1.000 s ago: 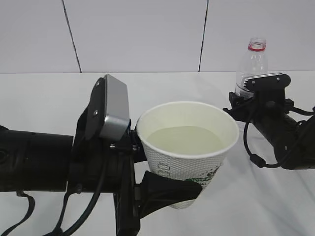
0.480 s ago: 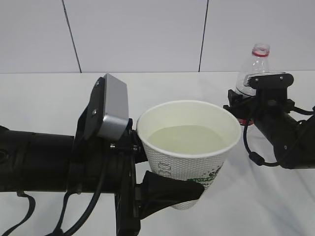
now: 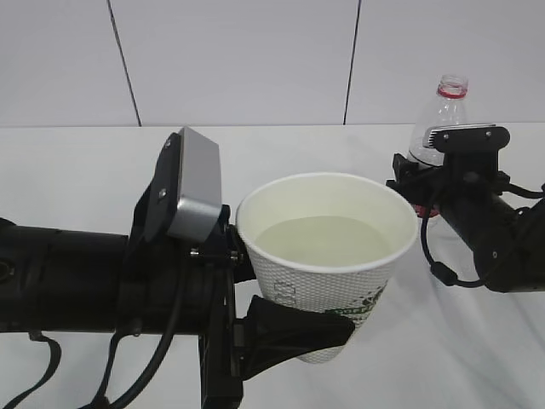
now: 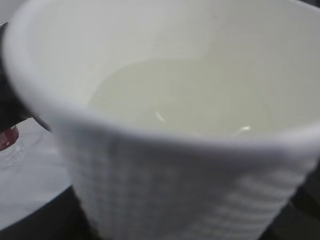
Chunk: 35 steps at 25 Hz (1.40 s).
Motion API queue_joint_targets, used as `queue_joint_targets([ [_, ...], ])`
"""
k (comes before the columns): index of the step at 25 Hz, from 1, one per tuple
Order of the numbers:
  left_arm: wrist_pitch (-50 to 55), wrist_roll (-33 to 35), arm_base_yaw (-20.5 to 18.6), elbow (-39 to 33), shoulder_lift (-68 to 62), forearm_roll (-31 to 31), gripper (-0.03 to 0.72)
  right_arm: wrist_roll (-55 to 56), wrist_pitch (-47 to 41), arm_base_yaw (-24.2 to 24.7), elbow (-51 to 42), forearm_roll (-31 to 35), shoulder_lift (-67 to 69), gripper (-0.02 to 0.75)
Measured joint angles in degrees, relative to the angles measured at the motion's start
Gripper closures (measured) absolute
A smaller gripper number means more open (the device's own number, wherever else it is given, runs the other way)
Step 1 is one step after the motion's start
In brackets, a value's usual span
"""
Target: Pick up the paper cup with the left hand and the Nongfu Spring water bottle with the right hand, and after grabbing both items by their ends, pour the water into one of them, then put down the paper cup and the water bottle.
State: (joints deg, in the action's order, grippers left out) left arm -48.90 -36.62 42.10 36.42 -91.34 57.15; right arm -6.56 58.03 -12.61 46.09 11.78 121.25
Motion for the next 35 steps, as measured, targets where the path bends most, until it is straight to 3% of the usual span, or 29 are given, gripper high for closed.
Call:
queue_joint_targets([
  [35,-1.8,0.0,0.0,0.0,0.0,0.0,0.226,0.0,-6.7,0.0,-2.9,-1.2,-20.2,0.141],
])
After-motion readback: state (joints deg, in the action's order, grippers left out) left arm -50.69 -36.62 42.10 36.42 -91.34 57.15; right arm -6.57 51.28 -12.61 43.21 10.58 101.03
